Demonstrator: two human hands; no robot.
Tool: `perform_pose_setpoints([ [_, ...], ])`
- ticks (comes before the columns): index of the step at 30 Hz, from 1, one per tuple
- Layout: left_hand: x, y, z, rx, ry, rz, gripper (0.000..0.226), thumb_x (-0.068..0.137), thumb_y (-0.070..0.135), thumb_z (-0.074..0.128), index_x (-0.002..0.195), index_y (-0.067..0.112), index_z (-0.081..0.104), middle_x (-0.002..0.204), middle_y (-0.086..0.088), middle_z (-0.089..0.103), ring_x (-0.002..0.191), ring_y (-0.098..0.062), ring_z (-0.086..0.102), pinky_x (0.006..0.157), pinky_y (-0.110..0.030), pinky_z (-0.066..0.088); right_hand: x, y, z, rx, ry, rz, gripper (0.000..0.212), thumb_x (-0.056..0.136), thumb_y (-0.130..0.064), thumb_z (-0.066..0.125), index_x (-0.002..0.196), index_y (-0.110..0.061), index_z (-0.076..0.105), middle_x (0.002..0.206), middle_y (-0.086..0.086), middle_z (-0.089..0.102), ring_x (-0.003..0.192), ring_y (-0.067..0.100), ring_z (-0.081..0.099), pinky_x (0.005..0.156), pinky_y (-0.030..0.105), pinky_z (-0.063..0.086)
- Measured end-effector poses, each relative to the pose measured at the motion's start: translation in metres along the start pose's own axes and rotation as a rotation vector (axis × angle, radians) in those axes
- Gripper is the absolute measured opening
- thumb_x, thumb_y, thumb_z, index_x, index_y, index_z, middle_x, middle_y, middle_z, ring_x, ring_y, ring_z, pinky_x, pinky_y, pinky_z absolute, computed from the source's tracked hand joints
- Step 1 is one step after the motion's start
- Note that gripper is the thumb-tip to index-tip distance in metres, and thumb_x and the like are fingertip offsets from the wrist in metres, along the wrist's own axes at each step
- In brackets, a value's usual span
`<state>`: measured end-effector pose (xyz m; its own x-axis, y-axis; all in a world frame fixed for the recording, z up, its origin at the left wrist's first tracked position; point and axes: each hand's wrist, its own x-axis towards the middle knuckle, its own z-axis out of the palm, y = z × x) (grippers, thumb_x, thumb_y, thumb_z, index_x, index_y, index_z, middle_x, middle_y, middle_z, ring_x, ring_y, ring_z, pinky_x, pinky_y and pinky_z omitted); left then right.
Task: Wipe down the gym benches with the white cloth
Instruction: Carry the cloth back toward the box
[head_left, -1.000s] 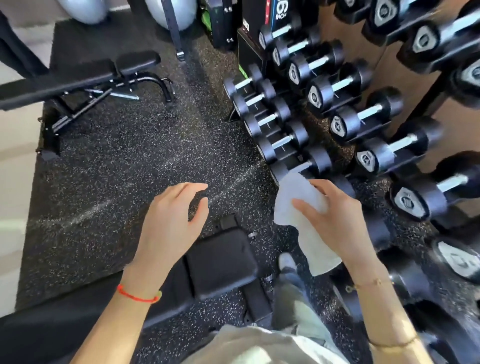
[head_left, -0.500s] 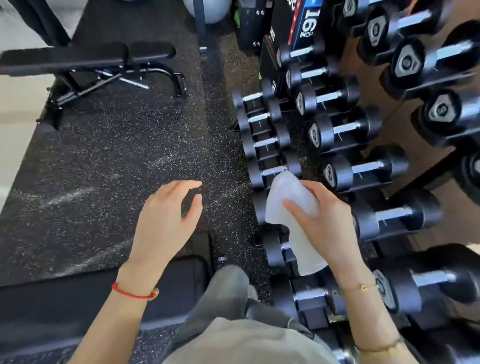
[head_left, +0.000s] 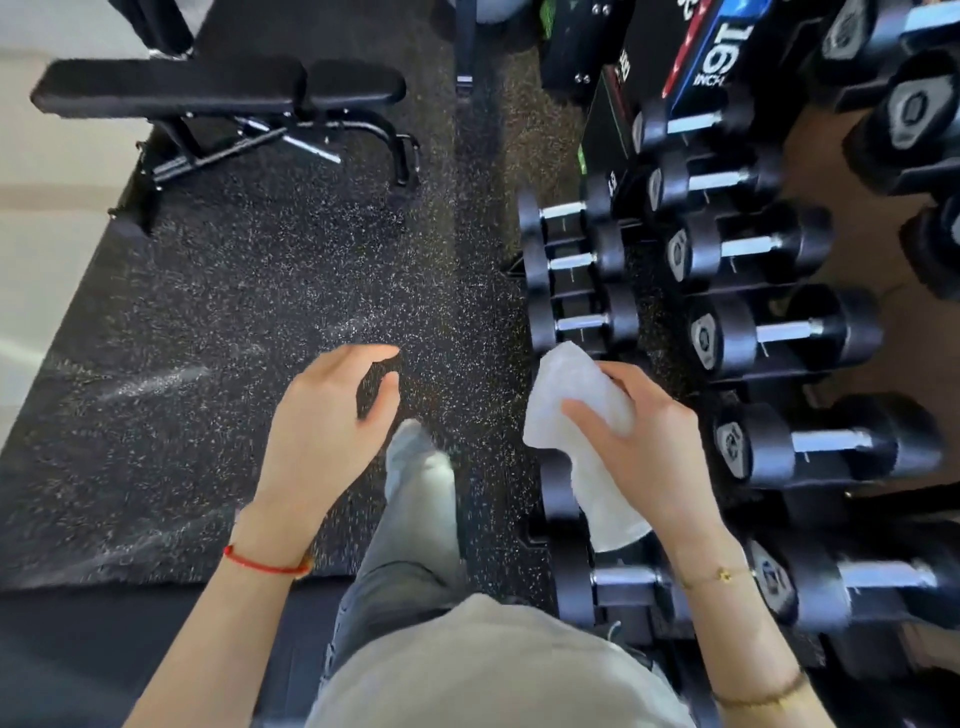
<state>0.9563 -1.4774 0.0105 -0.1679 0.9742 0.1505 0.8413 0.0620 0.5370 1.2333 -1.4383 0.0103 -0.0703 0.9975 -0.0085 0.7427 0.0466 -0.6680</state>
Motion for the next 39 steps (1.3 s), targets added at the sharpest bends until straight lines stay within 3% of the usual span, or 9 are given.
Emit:
perform_pose_setpoints([
  [2, 0.05, -0.016, -0.001, 0.012, 0.002, 0.016, 0.028, 0.095, 0.026, 0.057, 0.122, 0.021, 0.063, 0.118, 0.001, 0.067, 0.066, -0.013, 0.046, 0.072, -0.029, 0.048, 0.046, -0.013, 0.013, 0.016, 0.01, 0.004, 0.045, 0.084, -0.05, 0.069, 0.124, -0.03, 0.06, 0.105, -0.009, 0.069, 0.094, 0.016, 0.063, 0.079, 0.036, 0.052],
  [6, 0.159, -0.051, -0.016, 0.028, -0.005, 0.066, 0.028, 0.096, 0.023, 0.056, 0.122, 0.017, 0.063, 0.118, -0.001, 0.067, 0.098, -0.021, 0.063, 0.087, -0.035, 0.052, 0.15, -0.052, 0.048, 0.011, 0.026, -0.01, 0.046, 0.084, -0.05, 0.07, 0.123, -0.029, 0.061, 0.105, -0.009, 0.069, 0.087, 0.011, 0.06, 0.07, 0.024, 0.044],
  [10, 0.262, -0.087, -0.042, 0.067, -0.006, 0.11, 0.028, 0.096, 0.024, 0.058, 0.123, 0.018, 0.063, 0.119, 0.001, 0.067, 0.063, -0.003, 0.05, 0.071, -0.023, 0.042, 0.246, -0.1, 0.08, 0.065, 0.087, -0.005, 0.045, 0.082, -0.052, 0.071, 0.121, -0.033, 0.06, 0.102, -0.016, 0.067, 0.085, 0.002, 0.055, 0.065, 0.007, 0.039],
  [17, 0.393, -0.129, -0.062, 0.079, -0.025, 0.111, 0.029, 0.096, 0.026, 0.056, 0.123, 0.018, 0.063, 0.119, 0.001, 0.067, 0.076, -0.016, 0.056, 0.081, -0.029, 0.049, 0.35, -0.146, 0.117, 0.095, 0.114, 0.018, 0.046, 0.082, -0.055, 0.07, 0.122, -0.039, 0.057, 0.101, -0.019, 0.067, 0.086, 0.002, 0.057, 0.066, 0.016, 0.039],
  [19, 0.425, -0.137, -0.058, 0.068, -0.038, 0.109, 0.029, 0.096, 0.026, 0.056, 0.124, 0.02, 0.063, 0.12, 0.002, 0.067, 0.062, -0.006, 0.048, 0.075, -0.026, 0.048, 0.377, -0.147, 0.124, 0.078, 0.099, 0.039, 0.047, 0.081, -0.056, 0.069, 0.123, -0.039, 0.057, 0.102, -0.016, 0.067, 0.087, 0.006, 0.06, 0.067, 0.02, 0.041],
  [28, 0.595, -0.157, -0.009, 0.041, -0.106, 0.175, 0.03, 0.097, 0.028, 0.057, 0.125, 0.021, 0.062, 0.122, 0.004, 0.066, 0.05, 0.008, 0.028, 0.06, -0.02, 0.036, 0.546, -0.138, 0.14, 0.062, 0.158, 0.069, 0.044, 0.08, -0.053, 0.07, 0.119, -0.035, 0.059, 0.093, -0.02, 0.06, 0.078, -0.001, 0.046, 0.07, 0.001, 0.035],
  [33, 0.716, -0.148, 0.014, 0.02, -0.094, 0.202, 0.029, 0.095, 0.026, 0.058, 0.124, 0.02, 0.063, 0.121, 0.005, 0.067, 0.059, 0.002, 0.044, 0.067, -0.022, 0.043, 0.667, -0.138, 0.128, 0.052, 0.171, 0.056, 0.045, 0.079, -0.054, 0.068, 0.119, -0.037, 0.058, 0.099, -0.02, 0.064, 0.086, 0.003, 0.055, 0.066, 0.007, 0.036],
  [36, 0.787, -0.142, 0.025, 0.01, -0.088, 0.196, 0.03, 0.096, 0.027, 0.057, 0.124, 0.021, 0.063, 0.121, 0.005, 0.066, 0.094, -0.009, 0.063, 0.085, -0.024, 0.045, 0.74, -0.14, 0.118, 0.054, 0.168, 0.05, 0.045, 0.081, -0.053, 0.068, 0.121, -0.036, 0.059, 0.105, -0.018, 0.067, 0.087, -0.002, 0.054, 0.068, 0.002, 0.039],
  [39, 0.852, -0.14, 0.035, -0.005, -0.074, 0.196, 0.029, 0.095, 0.026, 0.059, 0.124, 0.021, 0.064, 0.119, 0.005, 0.067, 0.076, -0.002, 0.059, 0.08, -0.024, 0.044, 0.806, -0.144, 0.111, 0.058, 0.154, 0.045, 0.045, 0.082, -0.052, 0.068, 0.123, -0.033, 0.059, 0.102, -0.018, 0.065, 0.088, 0.002, 0.057, 0.068, 0.009, 0.04],
])
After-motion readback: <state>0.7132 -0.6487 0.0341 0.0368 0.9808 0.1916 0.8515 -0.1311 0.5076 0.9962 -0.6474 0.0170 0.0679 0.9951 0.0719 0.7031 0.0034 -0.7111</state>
